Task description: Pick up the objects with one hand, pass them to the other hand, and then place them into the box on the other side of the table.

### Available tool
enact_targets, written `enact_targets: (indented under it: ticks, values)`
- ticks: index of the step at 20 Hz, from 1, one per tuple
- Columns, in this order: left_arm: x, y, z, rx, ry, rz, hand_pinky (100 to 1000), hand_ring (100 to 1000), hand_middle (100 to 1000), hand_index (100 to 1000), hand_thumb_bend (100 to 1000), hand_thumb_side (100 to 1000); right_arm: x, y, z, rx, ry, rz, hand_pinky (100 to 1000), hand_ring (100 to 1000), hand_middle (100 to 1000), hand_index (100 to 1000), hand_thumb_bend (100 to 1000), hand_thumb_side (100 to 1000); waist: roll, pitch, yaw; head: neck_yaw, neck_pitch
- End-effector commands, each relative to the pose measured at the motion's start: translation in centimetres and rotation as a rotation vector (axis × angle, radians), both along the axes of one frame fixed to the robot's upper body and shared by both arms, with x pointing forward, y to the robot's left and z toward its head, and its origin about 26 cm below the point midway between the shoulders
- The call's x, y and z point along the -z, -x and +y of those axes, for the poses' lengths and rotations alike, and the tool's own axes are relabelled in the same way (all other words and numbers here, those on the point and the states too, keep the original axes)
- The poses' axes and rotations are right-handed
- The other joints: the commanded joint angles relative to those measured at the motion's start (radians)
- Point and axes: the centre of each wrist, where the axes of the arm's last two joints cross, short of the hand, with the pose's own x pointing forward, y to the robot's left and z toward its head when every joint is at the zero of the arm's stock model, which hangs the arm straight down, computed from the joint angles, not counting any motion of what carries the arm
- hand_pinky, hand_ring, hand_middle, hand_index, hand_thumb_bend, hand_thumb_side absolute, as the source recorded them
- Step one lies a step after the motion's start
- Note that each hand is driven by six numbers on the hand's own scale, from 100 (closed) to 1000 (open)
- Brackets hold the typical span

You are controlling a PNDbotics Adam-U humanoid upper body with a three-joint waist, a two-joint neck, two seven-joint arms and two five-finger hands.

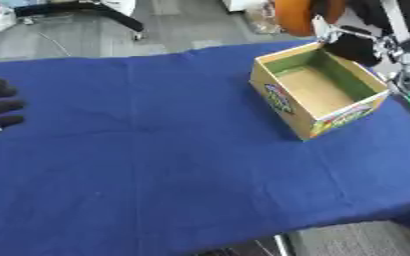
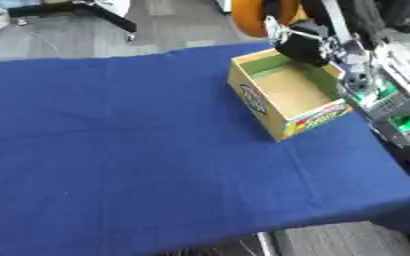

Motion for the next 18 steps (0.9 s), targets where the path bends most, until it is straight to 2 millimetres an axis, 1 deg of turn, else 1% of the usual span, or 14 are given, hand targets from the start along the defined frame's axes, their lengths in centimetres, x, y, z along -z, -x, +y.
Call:
enact_targets:
  ticks: [1,4,7,9,12,14,15,16,17,18]
  values:
    - [-0.4,0.2,-0.2,0.013,0.006,-0.041,768,752,715,805,535,662,0.5,-2.5,-3.0,0.123,-0.089,0.076,100,102,110,380,100,100,0.010,0.007,0.007,-0.019,0.005]
    - [0.2,0.4,-0.8,0.033,0.024,-0.026,767,749,710,803,533,667,2.5,-5.0,-5.9,0.207,-0.200,0.146,100,112,117,380,100,100,0.011,0.012,0.018,-0.027,0.005]
    - [0.8,0.7,-1.1,0.046,0.033,-0.007,763,741,698,800,532,669,4.5,-6.5,-8.6,0.283,-0.247,0.184,100,135,135,390,100,100,0.011,0.015,0.029,-0.031,0.005]
    - [1.1,0.8,-1.3,0.050,0.040,0.002,763,740,697,801,532,671,5.7,-7.0,-10.2,0.341,-0.266,0.207,100,150,148,403,100,100,0.010,0.018,0.034,-0.034,0.005]
    - [1.3,0.9,-1.4,0.049,0.038,-0.001,763,738,694,801,531,670,7.4,-7.4,-11.9,0.403,-0.286,0.241,100,179,176,432,100,100,0.008,0.017,0.039,-0.033,0.005]
    - [1.3,0.9,-1.4,0.051,0.034,-0.006,763,738,693,801,530,668,8.4,-7.3,-12.8,0.436,-0.269,0.280,100,228,239,501,100,100,0.006,0.017,0.041,-0.033,0.005]
    - [1.3,0.9,-1.4,0.052,0.034,-0.009,763,738,694,801,530,667,8.9,-7.2,-13.2,0.447,-0.256,0.308,100,258,275,537,100,144,0.006,0.016,0.043,-0.033,0.005]
    - [1.3,0.9,-1.4,0.053,0.034,-0.011,763,738,693,801,531,666,9.3,-7.2,-13.6,0.457,-0.244,0.333,100,263,281,544,100,155,0.005,0.015,0.044,-0.033,0.005]
    - [1.3,0.9,-1.4,0.053,0.035,-0.013,763,737,693,801,532,665,9.8,-7.1,-13.9,0.463,-0.233,0.362,100,306,334,612,100,258,0.005,0.014,0.045,-0.031,0.005]
    - [1.3,0.9,-1.4,0.053,0.038,-0.013,763,737,693,801,532,665,10.3,-6.9,-14.2,0.465,-0.221,0.396,102,319,348,630,101,287,0.004,0.013,0.046,-0.029,0.005]
